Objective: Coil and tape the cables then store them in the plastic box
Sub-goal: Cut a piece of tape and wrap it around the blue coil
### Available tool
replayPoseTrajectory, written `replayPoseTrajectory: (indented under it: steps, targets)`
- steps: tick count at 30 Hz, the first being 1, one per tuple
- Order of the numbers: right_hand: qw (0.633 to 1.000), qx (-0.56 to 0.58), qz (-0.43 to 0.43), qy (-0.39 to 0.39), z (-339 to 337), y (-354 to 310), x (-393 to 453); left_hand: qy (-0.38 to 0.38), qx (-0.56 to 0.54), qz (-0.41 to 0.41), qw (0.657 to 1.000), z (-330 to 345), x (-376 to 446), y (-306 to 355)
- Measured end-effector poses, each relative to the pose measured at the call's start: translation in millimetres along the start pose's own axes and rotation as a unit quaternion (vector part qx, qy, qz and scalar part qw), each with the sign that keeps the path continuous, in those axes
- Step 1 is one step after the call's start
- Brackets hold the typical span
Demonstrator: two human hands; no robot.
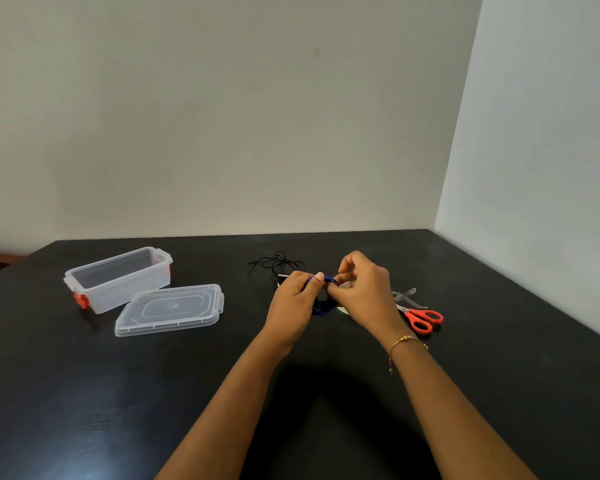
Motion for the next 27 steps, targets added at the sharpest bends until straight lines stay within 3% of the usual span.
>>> replayPoseTrajectory:
  steps: [4, 13, 21, 27]
  targets:
    - [0.998, -0.020, -0.052, 0.031, 0.4, -0.7, 1.7, 0.018, -0.016, -0.009, 1.000, -1.8, 0.8, 0.0]
    - [0.999, 0.033, 0.010, -0.023, -1.2, 5.7, 3.1, 0.024, -0.016, -0.025, 0.999, -0.8, -0.5, -2.0]
    - [0.995, 0.079, 0.018, -0.065, -1.4, 4.9, 2.4, -0.027, -0.064, -0.017, 0.997, -3.2, -2.3, 4.9]
    - [0.988, 0.088, 0.013, -0.125, -1.3, 4.4, 2.8, -0.093, -0.033, -0.014, 0.995, -8.3, -5.8, 8.0]
Point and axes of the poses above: each hand's wrist, its own x-axis towards the middle knuckle, its own z-axis out of the palm, y = z × x, the point moved 5 cm from there along x, towards the middle knuckle, and after that the axes turned 4 degrees about x, right-handed, at the moved point
